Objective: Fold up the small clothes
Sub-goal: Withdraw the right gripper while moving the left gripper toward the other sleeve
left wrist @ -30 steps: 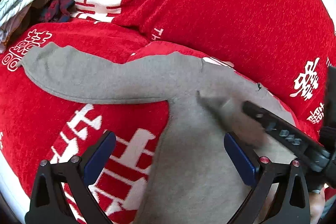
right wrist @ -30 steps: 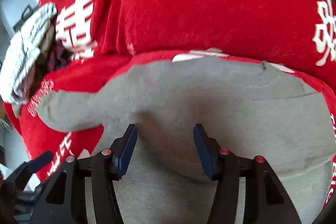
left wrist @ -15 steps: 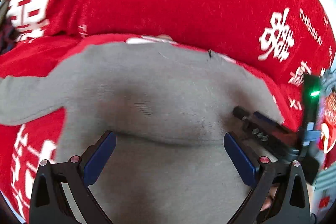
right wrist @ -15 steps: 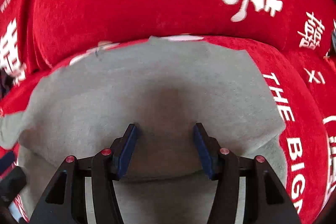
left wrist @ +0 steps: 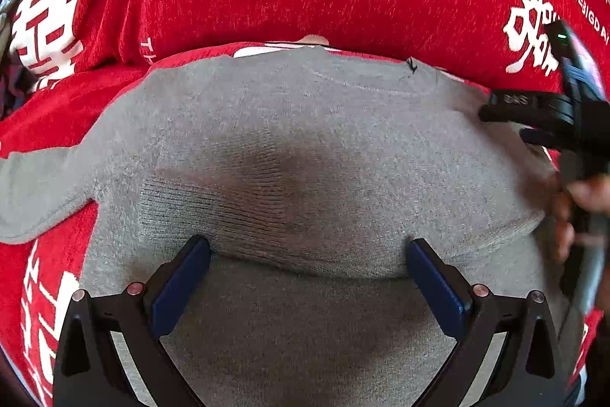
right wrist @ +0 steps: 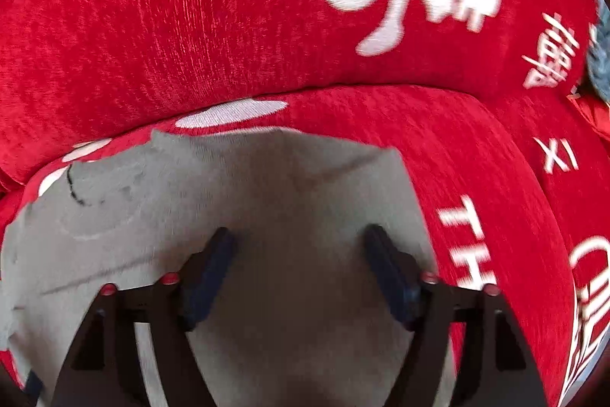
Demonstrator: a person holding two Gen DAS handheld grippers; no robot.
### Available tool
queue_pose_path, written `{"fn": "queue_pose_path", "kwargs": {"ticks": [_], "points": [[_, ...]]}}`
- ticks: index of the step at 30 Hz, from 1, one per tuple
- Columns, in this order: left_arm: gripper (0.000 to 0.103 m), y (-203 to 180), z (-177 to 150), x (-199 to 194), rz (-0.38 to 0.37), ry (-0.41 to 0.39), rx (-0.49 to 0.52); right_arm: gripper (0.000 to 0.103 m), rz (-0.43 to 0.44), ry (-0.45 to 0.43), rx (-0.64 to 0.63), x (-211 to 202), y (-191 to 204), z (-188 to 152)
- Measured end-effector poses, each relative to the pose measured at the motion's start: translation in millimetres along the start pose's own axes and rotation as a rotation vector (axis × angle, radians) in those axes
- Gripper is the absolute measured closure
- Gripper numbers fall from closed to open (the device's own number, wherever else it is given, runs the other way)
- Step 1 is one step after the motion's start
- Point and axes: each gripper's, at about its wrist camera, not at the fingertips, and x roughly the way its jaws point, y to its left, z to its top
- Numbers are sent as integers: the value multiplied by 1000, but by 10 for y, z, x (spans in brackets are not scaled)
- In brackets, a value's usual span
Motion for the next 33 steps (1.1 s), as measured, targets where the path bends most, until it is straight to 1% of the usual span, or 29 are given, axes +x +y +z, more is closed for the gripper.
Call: {"fn": "queue_pose_path", "kwargs": {"ticks": [2,4,5,7,9,11,13,18,22,25,27,28,30,32,33], "points": [[0,-13,-17,1,4,-11,4,22,-12,10,1,106,-7,106],[0,-12,-13,3,2,-17,0,18,-6,12,-5,154,-7,148],[0,-14,-14,3,2,-19,0,14,-1,16,-9,176,-3,168],[0,-23,-1,24,4,-21,1,14,8,27,-31,192,15,181],[0,-29,-1,24,6,-22,0,14,37,27,-14,128,-18,138],[0,-36,1,23,9,-23,1,14,74,16,9,8,-62,5],[0,-36,11,30,11,-22,1,14,78,2,6,-112,-85,-171],[0,-39,13,20,15,-20,-1,14,39,-78,-30,-434,-115,-753],[0,-39,23,13,26,-5,-2,14,12,-112,-81,-620,-90,-1011],[0,-26,15,-53,51,11,-22,14,-15,-118,-122,-694,-55,-1116],[0,21,-48,-128,68,1,-62,13,-7,-115,-109,-767,-63,-1130],[0,44,-86,-143,64,-1,-73,13,14,-119,-100,-812,-53,-1138],[0,38,-144,-120,115,7,-42,13,38,-129,-108,-868,22,-1125],[0,42,-157,-158,111,5,-27,13,48,-111,-156,-851,216,-1158],[0,73,-157,-187,109,8,-35,13,60,-95,-170,-827,278,-1181]]}}
